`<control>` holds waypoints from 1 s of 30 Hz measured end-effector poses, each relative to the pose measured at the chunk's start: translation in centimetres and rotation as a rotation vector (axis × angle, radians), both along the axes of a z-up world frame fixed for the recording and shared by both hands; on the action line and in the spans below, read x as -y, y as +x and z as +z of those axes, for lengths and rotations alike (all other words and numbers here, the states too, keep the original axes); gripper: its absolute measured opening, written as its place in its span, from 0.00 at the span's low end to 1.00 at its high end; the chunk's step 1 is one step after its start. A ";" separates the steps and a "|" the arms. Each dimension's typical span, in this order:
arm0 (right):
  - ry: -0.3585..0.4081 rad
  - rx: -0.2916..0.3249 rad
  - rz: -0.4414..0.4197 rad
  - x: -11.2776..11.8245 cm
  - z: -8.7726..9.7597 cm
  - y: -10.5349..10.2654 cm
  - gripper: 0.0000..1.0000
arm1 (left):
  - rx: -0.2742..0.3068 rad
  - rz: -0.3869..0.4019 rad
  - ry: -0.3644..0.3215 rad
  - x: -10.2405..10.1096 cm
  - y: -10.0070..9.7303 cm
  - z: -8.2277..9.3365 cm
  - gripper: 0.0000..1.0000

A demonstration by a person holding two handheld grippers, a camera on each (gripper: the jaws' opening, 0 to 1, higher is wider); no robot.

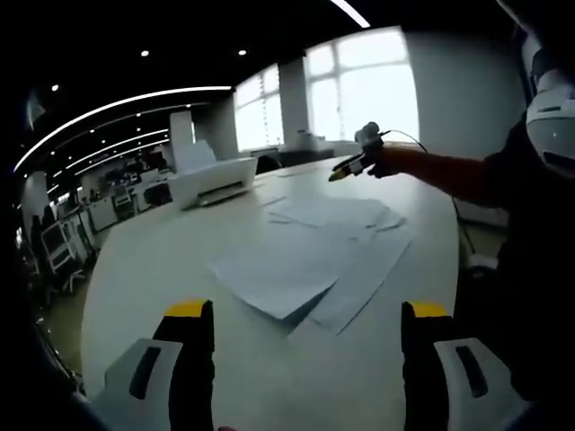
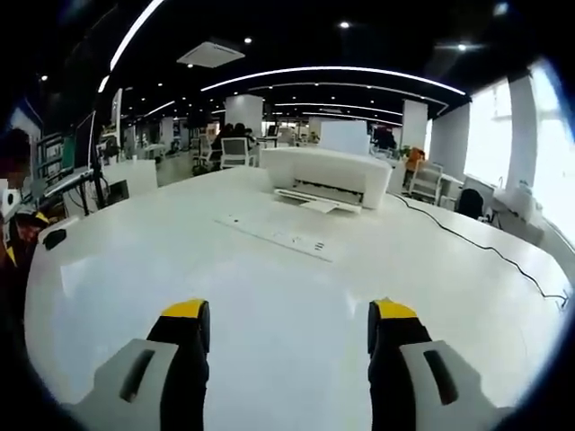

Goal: Organize the stack of printing papers by aligning and flattening the scattered papers on the table

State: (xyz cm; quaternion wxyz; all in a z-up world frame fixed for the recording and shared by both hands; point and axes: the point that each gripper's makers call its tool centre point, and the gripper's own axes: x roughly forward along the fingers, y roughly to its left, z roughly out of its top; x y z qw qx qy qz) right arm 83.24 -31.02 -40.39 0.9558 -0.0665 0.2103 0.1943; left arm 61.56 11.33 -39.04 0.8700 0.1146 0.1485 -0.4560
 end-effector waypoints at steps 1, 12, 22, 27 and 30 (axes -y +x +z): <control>0.001 -0.001 -0.002 0.1 -0.1 0.1 0.66 | 0.001 0.001 0.000 0.0 0.0 0.0 0.88; 0.005 -0.004 -0.021 1.0 -0.3 0.9 0.65 | -0.003 0.000 0.006 0.1 -0.1 -0.2 0.88; 0.000 -0.010 -0.022 1.0 -0.4 1.2 0.64 | 0.006 -0.005 0.008 0.1 -0.2 0.4 0.88; -0.004 -0.008 -0.022 0.8 -0.5 1.5 0.64 | 0.008 -0.003 0.007 0.0 -0.2 0.4 0.88; -0.005 -0.009 -0.025 0.7 -0.8 1.8 0.63 | 0.002 -0.004 0.009 0.0 -0.2 0.2 0.88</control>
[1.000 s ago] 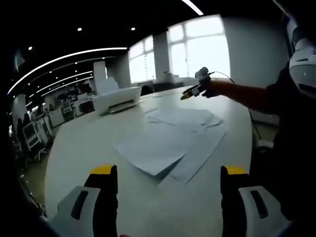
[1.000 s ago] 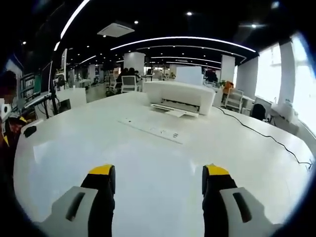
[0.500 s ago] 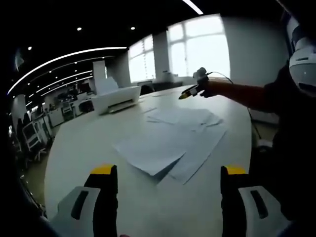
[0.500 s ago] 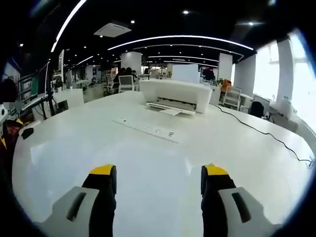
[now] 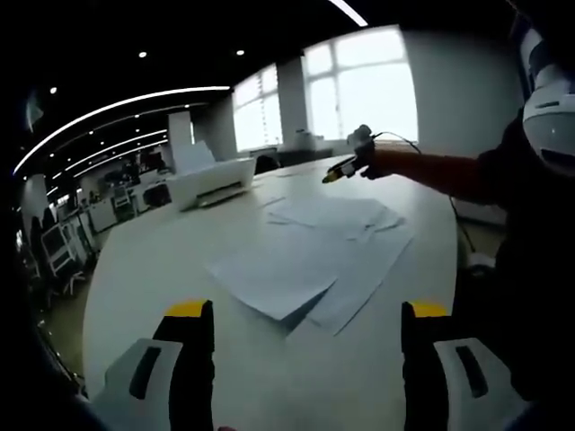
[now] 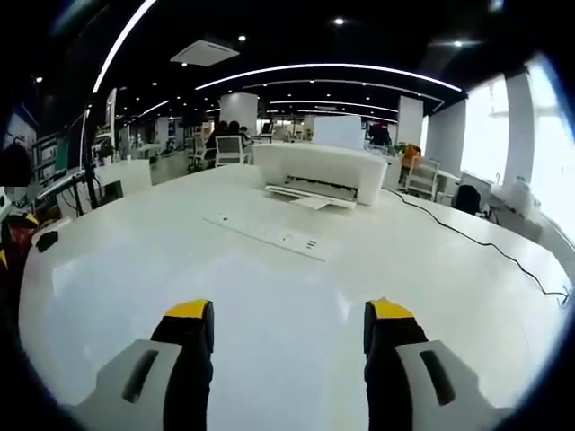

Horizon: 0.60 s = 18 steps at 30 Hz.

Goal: Organize the stack of printing papers by aligning and flattening the scattered papers on the table

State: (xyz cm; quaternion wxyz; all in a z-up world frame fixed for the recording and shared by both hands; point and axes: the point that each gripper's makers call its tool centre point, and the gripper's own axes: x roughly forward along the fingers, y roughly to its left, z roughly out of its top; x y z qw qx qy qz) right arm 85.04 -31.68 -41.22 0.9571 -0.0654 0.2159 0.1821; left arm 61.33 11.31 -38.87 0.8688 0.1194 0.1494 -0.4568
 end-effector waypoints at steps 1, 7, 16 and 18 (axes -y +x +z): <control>0.001 -0.001 -0.001 0.0 0.0 0.0 0.63 | 0.000 -0.001 0.000 0.0 0.0 0.0 0.88; 0.000 -0.005 -0.002 -0.1 -0.2 0.3 0.63 | 0.001 0.000 -0.001 -0.1 0.0 0.0 0.88; 0.003 -0.002 -0.012 0.1 -0.4 1.0 0.63 | -0.004 -0.003 -0.001 0.1 -0.1 -0.2 0.88; 0.008 -0.003 -0.017 0.3 -0.5 1.2 0.62 | -0.003 -0.002 0.000 0.1 -0.1 -0.1 0.88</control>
